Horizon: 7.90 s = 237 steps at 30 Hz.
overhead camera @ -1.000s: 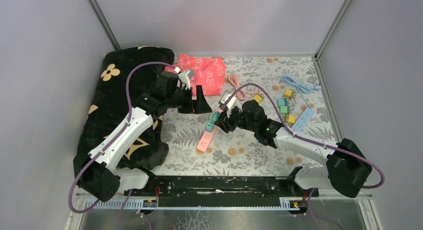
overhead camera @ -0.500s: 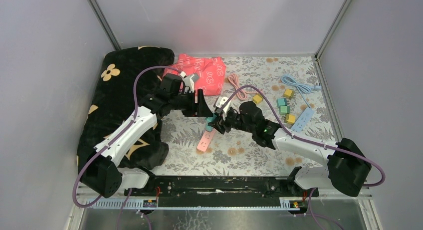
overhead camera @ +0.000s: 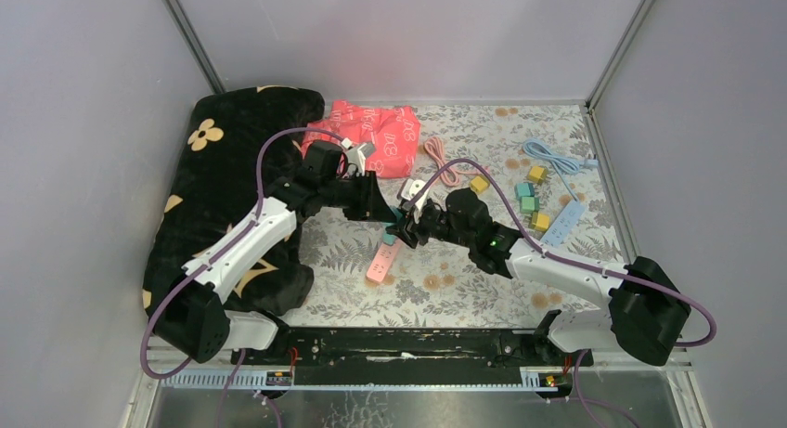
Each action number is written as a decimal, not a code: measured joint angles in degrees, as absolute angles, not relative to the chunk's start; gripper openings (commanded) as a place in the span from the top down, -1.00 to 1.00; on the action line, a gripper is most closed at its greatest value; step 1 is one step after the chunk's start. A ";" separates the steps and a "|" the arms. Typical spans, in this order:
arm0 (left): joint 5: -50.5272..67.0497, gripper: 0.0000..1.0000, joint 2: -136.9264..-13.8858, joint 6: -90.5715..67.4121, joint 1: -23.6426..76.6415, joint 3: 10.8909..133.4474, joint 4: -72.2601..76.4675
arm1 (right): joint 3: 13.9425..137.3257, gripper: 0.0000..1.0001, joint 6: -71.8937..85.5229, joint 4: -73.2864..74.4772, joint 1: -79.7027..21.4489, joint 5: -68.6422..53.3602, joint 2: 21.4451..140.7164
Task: Insert the plug
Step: Pick up the plug from the center of the board, then insert the plug into the socket, then adjust the plug at the center of the board.
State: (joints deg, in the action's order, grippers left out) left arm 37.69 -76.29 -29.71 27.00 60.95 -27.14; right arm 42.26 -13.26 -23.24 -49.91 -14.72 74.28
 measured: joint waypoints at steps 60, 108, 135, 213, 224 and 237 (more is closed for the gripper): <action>-0.30 1.00 -74.32 -28.14 40.84 46.37 -26.44 | 29.50 -0.09 51.13 -38.85 -50.00 -0.84 93.58; -10.74 1.00 -76.71 -29.50 48.73 44.53 -19.22 | 28.25 0.13 53.82 -46.19 -50.00 -1.17 97.89; -11.40 1.00 -80.07 -29.89 48.77 46.50 -19.59 | 28.34 0.15 53.87 -46.68 -50.00 -1.23 98.26; -13.54 -0.83 -77.60 -32.80 54.35 48.69 -24.51 | 23.75 -0.99 43.31 -17.32 -50.00 11.00 63.09; -18.00 -1.00 -60.97 -33.74 53.47 48.66 -32.34 | 29.34 -0.98 38.26 8.49 -50.00 27.46 48.34; -25.15 -1.00 -53.10 -27.77 52.69 53.08 -40.97 | 40.40 -0.98 40.86 34.00 -48.21 41.67 51.18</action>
State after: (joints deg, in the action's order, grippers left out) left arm -25.15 -53.10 -27.77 52.69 53.08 -40.97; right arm 40.40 40.86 34.00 -48.21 41.67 51.18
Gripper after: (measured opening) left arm 0.997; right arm 0.991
